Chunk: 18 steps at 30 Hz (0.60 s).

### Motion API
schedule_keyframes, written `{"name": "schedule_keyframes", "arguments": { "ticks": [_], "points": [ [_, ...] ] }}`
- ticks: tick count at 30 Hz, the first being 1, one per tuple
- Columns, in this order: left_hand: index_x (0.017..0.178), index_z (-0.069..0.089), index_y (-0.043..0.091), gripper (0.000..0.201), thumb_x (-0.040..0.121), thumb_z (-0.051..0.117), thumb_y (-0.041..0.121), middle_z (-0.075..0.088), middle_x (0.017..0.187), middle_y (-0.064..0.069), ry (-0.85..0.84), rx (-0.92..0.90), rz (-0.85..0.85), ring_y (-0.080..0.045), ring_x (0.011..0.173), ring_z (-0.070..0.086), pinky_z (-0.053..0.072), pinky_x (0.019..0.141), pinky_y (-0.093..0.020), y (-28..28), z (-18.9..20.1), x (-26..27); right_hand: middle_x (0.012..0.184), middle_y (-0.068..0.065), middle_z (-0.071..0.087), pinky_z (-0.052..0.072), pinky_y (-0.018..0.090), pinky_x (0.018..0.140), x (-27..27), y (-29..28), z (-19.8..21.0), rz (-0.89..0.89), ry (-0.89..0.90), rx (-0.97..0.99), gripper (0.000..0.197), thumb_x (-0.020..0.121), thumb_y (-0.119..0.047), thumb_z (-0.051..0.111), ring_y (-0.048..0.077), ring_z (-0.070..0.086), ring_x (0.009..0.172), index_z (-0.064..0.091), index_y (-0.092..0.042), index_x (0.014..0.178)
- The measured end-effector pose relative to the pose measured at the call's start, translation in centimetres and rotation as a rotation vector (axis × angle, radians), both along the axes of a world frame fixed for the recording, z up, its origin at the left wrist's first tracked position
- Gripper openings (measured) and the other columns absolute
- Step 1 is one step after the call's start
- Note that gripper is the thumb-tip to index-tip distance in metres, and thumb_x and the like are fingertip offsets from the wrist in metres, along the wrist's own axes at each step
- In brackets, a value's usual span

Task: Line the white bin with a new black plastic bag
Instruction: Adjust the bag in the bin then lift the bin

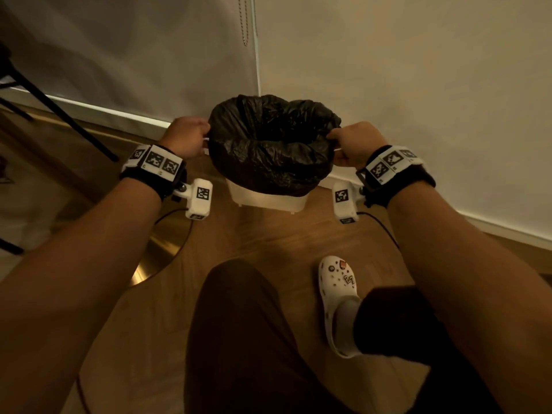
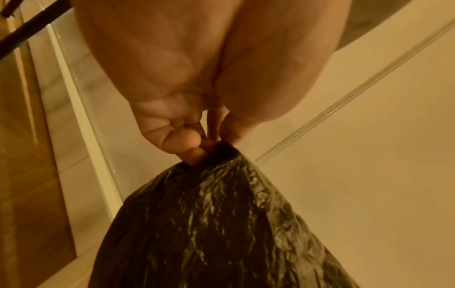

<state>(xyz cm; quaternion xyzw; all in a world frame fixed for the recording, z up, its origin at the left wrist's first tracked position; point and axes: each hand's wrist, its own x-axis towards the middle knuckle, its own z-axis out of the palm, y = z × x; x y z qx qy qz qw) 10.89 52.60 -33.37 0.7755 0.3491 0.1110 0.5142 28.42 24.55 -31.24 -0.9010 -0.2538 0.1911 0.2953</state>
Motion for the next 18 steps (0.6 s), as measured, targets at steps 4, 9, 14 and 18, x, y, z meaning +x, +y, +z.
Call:
{"name": "schedule_keyframes", "arguments": {
  "ticks": [4,9,14,18],
  "points": [
    [0.109,0.066,0.006,0.023,0.097,0.048,0.008,0.063,0.085,-0.004,-0.010,-0.025,0.050,-0.012,0.060,0.055,0.039,0.047,-0.020,1.3,-1.9,-0.1,0.105,0.016,0.073,0.055,0.045,0.090,0.3,1.7,-2.5,-0.005,0.103,0.090,0.029,0.092,-0.014,0.061,0.035,0.069,0.097,0.067,-0.010,0.120],
    [0.070,0.060,0.015,0.028,0.092,0.046,0.004,0.053,0.061,0.001,0.048,0.056,0.115,-0.013,0.057,0.052,0.039,0.055,-0.023,3.0,-3.2,-0.4,0.093,0.011,0.069,0.060,0.047,0.088,0.9,4.9,-5.2,-0.170,0.419,0.290,0.004,0.091,-0.016,0.064,0.028,0.068,0.087,0.066,-0.016,0.094],
    [0.077,0.059,0.008,0.025,0.093,0.042,0.002,0.051,0.070,-0.006,0.146,0.078,0.135,-0.019,0.065,0.048,0.039,0.060,-0.027,4.6,-3.9,-0.4,0.094,0.018,0.064,0.057,0.049,0.088,1.5,7.3,-6.4,-0.185,0.552,0.299,0.018,0.096,-0.013,0.061,0.031,0.063,0.083,0.064,-0.013,0.078],
    [0.068,0.065,0.013,0.032,0.089,0.043,0.005,0.054,0.070,-0.011,0.180,0.060,0.187,-0.025,0.073,0.050,0.038,0.068,-0.036,8.1,-6.9,-0.1,0.094,0.017,0.064,0.058,0.047,0.085,2.1,9.7,-7.4,-0.189,0.587,0.323,0.016,0.094,-0.011,0.064,0.032,0.065,0.081,0.064,-0.014,0.079]
  ]
}}
